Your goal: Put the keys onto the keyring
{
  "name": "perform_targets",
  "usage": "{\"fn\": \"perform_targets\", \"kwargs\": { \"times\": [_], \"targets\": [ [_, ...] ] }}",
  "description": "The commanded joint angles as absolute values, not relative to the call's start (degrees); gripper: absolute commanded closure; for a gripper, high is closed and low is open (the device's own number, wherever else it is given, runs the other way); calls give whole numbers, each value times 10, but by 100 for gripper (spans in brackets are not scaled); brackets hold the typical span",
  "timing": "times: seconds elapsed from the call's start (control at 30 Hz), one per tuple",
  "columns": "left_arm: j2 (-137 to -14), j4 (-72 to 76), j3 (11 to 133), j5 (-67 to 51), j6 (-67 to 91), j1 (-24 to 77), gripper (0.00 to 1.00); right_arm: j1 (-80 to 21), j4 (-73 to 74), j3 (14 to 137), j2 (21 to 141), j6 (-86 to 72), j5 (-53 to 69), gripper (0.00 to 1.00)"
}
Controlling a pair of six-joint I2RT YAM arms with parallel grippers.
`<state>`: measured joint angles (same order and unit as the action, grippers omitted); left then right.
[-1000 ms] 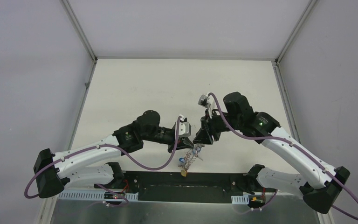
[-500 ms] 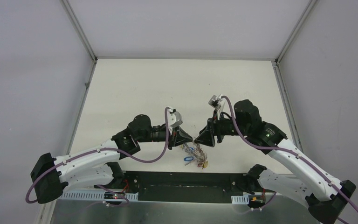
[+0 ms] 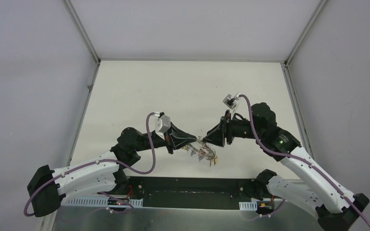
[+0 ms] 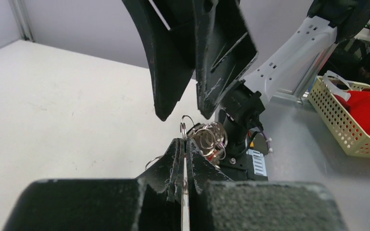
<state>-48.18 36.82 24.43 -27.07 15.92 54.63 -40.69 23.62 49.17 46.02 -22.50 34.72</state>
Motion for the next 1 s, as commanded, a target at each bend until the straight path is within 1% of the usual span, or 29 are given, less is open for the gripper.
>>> {"fn": "perform_targets", "kwargs": {
  "times": [0.0,0.07,0.2,0.27,0.47,0.6,0.67,0.73,0.8,0.97],
  "targets": [
    [-454,468,245,-273,169,542,100,-395,202,497,461,-242,371,50],
    [-449,471,243,-277,166,542,100,-392,198,504,464,-242,379,54],
    [-441,470,241,-278,161,542,100,-389,176,515,469,-242,389,55],
    [-440,468,243,-279,159,541,100,-388,161,517,472,-253,419,57],
    [-439,465,243,-275,157,542,100,-388,117,514,489,-275,481,58],
    [-439,459,244,-275,156,542,100,-388,92,505,492,-295,500,58],
    [-439,458,244,-275,157,542,100,-388,91,502,493,-295,499,61],
    [-439,458,244,-275,157,542,100,-388,91,500,494,-294,498,70],
    [-438,458,244,-274,157,542,100,-388,91,498,496,-294,497,76],
    [-439,457,246,-275,156,542,100,-388,101,497,508,-291,495,79]
  ]
}}
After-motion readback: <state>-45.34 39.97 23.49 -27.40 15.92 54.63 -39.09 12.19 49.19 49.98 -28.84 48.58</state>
